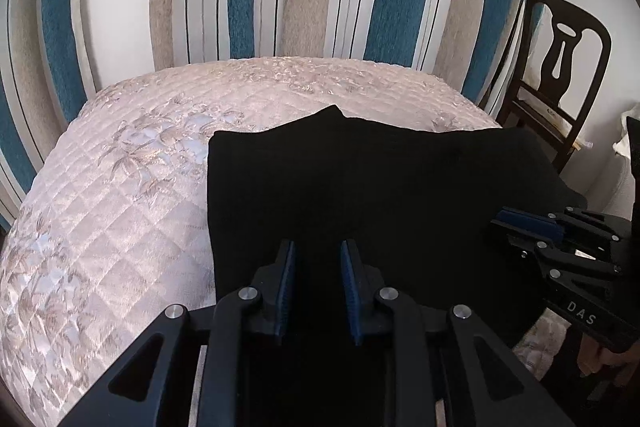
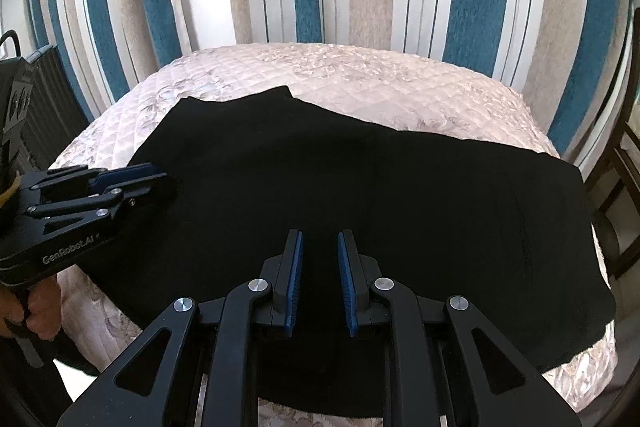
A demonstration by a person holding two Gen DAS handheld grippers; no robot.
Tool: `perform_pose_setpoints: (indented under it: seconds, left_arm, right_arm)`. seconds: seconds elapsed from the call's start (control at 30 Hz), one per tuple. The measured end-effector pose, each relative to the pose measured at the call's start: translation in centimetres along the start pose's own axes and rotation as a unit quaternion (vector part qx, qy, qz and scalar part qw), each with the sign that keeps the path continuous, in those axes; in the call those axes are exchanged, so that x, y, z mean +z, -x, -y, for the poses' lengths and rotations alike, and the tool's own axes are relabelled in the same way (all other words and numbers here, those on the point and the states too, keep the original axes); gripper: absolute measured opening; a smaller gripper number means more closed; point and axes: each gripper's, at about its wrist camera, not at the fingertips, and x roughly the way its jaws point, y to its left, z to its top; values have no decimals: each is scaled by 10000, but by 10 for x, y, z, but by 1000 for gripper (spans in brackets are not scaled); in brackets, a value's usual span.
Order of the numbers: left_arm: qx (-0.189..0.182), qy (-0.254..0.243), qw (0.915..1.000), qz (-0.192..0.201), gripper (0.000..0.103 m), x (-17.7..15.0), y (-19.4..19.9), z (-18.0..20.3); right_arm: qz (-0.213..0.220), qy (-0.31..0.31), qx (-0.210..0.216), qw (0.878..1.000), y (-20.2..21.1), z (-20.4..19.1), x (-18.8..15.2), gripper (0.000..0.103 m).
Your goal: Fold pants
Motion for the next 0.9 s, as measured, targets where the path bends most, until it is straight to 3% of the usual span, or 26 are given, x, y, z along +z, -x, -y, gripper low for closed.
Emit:
perform_pose_setpoints:
  seconds: [0.4,0.9]
  left_arm:
    - [-27,-28,10000,-26,27,-24,26,10]
    - [62,-65,10000,1,31,-35,28,14]
  right_arm:
    - [193,91,-99,9997,25,-8,-9,19]
    - [0,99,-162,9998,21,-8,-26,19]
